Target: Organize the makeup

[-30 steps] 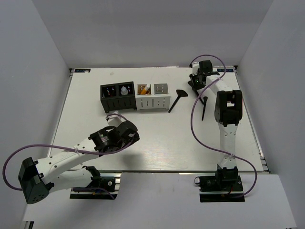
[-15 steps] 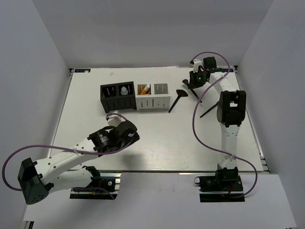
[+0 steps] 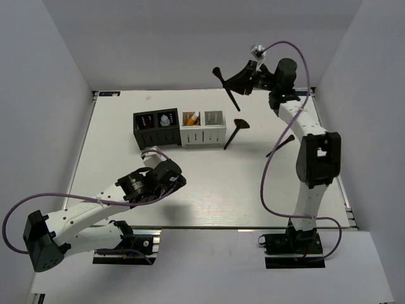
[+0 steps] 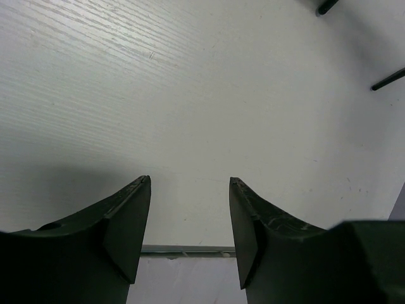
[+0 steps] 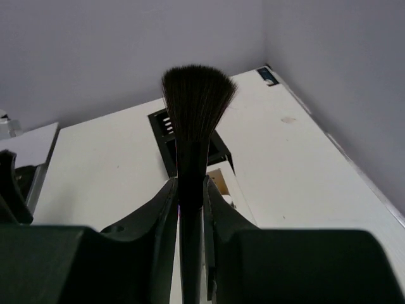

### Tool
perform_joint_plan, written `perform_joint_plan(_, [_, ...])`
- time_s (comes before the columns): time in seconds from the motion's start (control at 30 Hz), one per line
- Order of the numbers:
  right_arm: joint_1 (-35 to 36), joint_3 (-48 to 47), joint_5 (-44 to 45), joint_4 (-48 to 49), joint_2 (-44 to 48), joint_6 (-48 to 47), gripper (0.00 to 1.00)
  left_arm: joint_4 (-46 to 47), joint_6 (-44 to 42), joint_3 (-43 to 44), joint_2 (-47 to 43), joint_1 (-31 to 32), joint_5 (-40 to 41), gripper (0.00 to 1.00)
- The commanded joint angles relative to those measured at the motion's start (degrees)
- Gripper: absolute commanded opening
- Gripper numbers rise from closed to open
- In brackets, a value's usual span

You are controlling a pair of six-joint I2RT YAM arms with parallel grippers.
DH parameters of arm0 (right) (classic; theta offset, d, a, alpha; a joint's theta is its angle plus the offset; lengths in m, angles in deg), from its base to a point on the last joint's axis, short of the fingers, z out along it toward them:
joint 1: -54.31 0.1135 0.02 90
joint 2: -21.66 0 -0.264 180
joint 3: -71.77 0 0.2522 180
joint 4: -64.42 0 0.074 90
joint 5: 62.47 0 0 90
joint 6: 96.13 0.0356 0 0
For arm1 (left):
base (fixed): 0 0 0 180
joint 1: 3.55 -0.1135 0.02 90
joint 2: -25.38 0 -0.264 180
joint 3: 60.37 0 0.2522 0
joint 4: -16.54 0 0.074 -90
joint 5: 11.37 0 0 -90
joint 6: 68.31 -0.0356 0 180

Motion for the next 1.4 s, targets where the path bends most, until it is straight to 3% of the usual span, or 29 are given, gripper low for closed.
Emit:
perform_joint_plan(0.0, [2.68, 0.31, -7.57, 27.46, -8.21, 16.81, 0.00, 0.49, -0.76, 0.80, -0.80, -0.14, 0.01, 0.63])
perform_joint_plan(0.3, [8.39, -11.65, -6.43, 23.76, -18.68, 8.99, 0.00, -1.53, 0.11, 1.15, -1.86, 0.39, 0.81, 0.62])
perform_joint_plan(0.7, [8.31, -5.00, -8.88, 22.26, -19.92, 3.10, 0.01, -2.33, 0.38, 1.86, -0.72, 0.39, 0.81, 0.62])
perform_joint_plan(0.77, [7.87, -3.32, -8.98, 21.65, -19.21, 1.87, 0.13, -1.54, 0.38, 1.60, -0.63, 0.39, 0.54, 0.62])
perform_joint_plan(0.83, [7.43, -1.91, -9.33, 21.38, -18.69, 0.99, 0.18, -1.19, 0.29, 1.33, -0.63, 0.39, 0.37, 0.62])
perform_joint_plan(0.87, [7.43, -1.64, -9.33, 21.38, -18.60, 0.81, 0.26, -1.27, 0.12, 1.50, -0.45, 0.39, 0.37, 0.62])
perform_joint_plan(0.93, [7.25, -1.20, -9.41, 21.38, -18.42, 0.64, 0.32, -1.45, -0.06, 1.94, -0.19, 0.39, 0.54, 0.62])
perform_joint_plan(1.03, [7.08, -1.02, -9.68, 21.56, -17.55, 0.72, 0.54, -1.01, -1.02, 2.56, 0.34, 0.39, 0.72, 0.63])
perform_joint_plan(1.07, [6.82, -0.85, -9.77, 21.99, -17.11, 0.81, 0.56, -0.75, -1.37, 2.91, 0.69, 0.39, 0.72, 0.63])
perform_joint_plan(1.3, [4.45, -0.58, -7.93, 22.09, -11.93, 3.10, 0.56, 6.10, -15.24, 10.81, 9.38, 0.92, -2.88, 0.63])
perform_joint_plan(1.37, [2.78, -0.06, -4.87, 16.40, -8.59, 1.97, 0.43, 9.18, -22.80, 15.97, 15.35, 0.92, -5.85, 0.60])
